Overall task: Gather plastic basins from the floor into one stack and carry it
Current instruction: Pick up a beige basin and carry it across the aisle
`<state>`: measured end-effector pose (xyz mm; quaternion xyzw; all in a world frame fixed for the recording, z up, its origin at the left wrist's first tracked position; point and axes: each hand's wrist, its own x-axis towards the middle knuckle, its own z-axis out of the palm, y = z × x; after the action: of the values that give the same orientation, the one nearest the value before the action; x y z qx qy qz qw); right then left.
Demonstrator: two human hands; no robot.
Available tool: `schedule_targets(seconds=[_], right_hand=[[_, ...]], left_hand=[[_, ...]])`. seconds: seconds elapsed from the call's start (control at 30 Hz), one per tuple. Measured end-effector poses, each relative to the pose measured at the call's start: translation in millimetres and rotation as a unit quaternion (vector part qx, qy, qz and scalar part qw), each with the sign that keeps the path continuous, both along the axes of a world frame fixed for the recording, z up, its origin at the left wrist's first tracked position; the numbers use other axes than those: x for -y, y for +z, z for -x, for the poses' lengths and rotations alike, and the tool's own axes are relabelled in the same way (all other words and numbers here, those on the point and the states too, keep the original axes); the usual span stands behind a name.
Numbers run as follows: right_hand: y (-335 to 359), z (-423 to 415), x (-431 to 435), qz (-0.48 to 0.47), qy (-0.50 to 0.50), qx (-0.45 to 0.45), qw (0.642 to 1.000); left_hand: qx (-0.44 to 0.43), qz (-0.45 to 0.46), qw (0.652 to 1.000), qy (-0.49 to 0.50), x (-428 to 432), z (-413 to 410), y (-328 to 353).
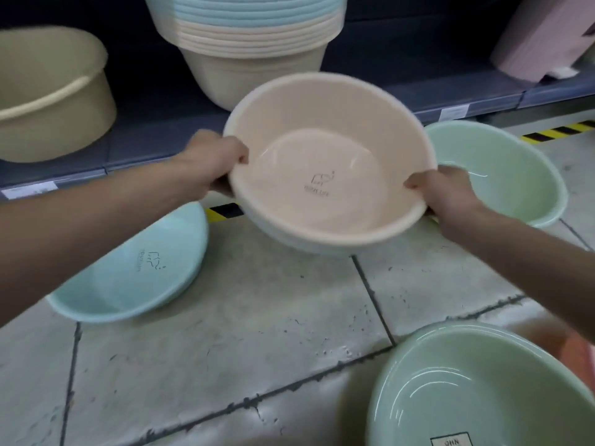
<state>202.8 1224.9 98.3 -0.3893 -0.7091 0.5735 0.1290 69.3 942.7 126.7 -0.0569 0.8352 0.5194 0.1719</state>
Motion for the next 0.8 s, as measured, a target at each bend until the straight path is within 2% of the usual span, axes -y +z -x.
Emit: schedule_targets(seconds=[0.1, 0.27, 0.37, 0.53, 0.6, 0.7, 0.8], right_hand=[[7, 42, -37, -0.010, -0.034, -0.024, 0.999], [-20, 75, -72, -0.019, -0.065, 0.001, 0.998], [-46, 78, -87, 0.007, -0.097, 0.023, 0.995], [-70, 72, -101, 0.025, -0.125, 0.049, 0.991], [-78, 68, -102, -0.022, -0.094, 0.087, 0.991], [-90, 61, -102, -0.123, -0.050, 0.131, 0.982], [-96, 51, -90, -0.147, -0.030, 0.152, 0.977]], left_hand=[[0.028, -0.052, 0.998, 0.009, -45, 34, -18], [0.059, -0.080, 0.995, 0.030, -93, 55, -65], [0.047, -0.082, 0.995, 0.038, -111, 69, -71], [0.050, -0.048, 0.998, -0.007, -131, 82, -74], [0.068, -0.018, 0.997, -0.021, -132, 82, -90], [0.030, 0.041, 0.999, -0.004, -130, 78, -111], [0.010, 0.074, 0.997, -0.002, -127, 76, -111]])
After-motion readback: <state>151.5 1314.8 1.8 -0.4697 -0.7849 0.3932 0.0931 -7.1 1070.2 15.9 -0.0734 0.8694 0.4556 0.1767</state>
